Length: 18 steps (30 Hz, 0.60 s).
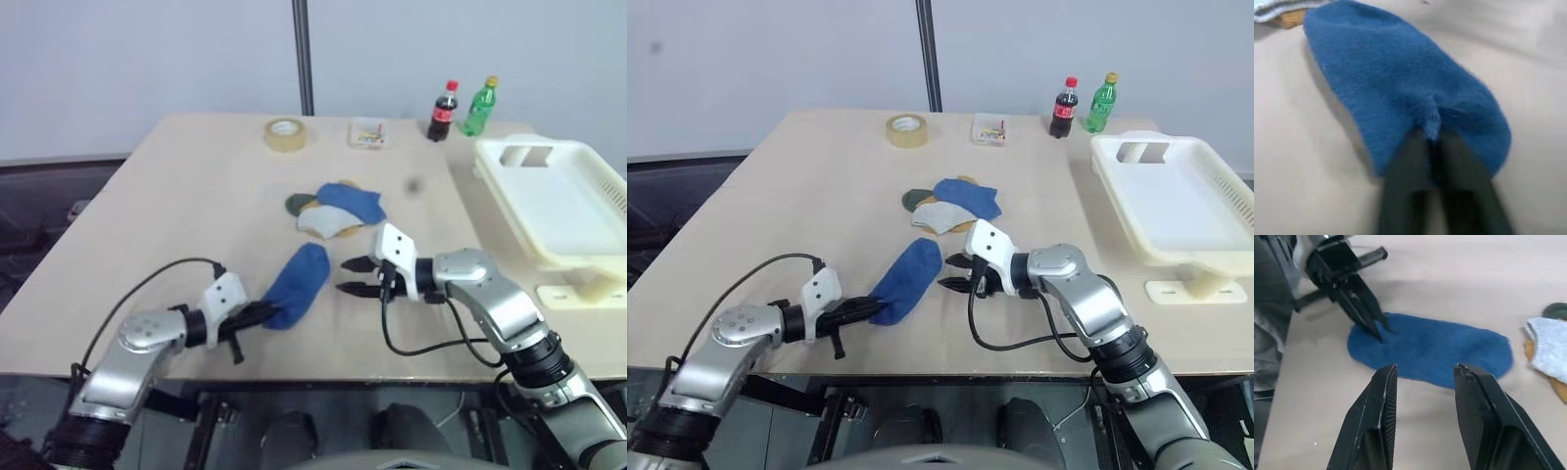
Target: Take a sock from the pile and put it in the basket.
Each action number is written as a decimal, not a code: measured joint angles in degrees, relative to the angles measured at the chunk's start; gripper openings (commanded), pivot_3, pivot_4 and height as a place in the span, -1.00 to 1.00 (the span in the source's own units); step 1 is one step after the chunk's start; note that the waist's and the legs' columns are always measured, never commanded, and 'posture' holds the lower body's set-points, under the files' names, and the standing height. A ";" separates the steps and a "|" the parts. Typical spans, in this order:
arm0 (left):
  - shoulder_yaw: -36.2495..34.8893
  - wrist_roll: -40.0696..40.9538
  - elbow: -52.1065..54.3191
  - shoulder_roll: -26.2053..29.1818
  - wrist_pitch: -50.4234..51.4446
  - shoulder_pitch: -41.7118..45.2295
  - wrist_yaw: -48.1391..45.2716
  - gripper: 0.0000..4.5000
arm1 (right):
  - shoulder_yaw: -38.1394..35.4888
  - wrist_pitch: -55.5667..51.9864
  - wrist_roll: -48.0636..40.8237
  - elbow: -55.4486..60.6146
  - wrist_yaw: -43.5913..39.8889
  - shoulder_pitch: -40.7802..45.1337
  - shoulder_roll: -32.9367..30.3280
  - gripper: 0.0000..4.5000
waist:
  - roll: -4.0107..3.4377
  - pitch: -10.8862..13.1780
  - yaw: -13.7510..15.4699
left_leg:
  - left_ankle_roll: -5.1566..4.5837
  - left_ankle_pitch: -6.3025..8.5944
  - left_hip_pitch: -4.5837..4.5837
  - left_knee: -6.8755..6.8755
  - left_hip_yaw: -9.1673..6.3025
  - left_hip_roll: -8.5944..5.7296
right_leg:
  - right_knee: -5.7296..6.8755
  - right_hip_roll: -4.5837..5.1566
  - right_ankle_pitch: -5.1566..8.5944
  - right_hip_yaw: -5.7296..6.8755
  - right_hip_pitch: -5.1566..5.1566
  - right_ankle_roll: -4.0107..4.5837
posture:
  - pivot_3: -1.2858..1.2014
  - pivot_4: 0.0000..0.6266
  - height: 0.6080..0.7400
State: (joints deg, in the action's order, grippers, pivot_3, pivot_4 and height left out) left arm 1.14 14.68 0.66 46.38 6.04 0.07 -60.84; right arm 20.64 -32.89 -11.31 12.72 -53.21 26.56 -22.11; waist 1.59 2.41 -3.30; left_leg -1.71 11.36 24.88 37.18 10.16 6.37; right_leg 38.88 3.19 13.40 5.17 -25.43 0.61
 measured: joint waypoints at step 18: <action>-3.31 0.59 -19.80 5.51 -11.31 11.36 -17.86 -0.03 | 4.89 20.25 10.77 -43.74 10.92 18.14 23.16 -0.17 | 0.04 -0.03 -1.25 | 0.22 -0.15 0.08 0.04 0.17 0.15 | 0.10 -0.24 -0.19 -0.17 -0.05 0.00 | 0.03 -1.00 1.00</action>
State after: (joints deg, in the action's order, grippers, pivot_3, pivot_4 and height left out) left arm -2.17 15.28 -19.14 51.89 -5.27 11.43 -78.69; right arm 25.53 -12.63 -0.54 -31.02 -42.29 44.70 1.05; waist 1.63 2.37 -4.56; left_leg -1.50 11.21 24.96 37.22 10.33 6.52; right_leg 38.99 2.95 13.20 5.00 -25.48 0.60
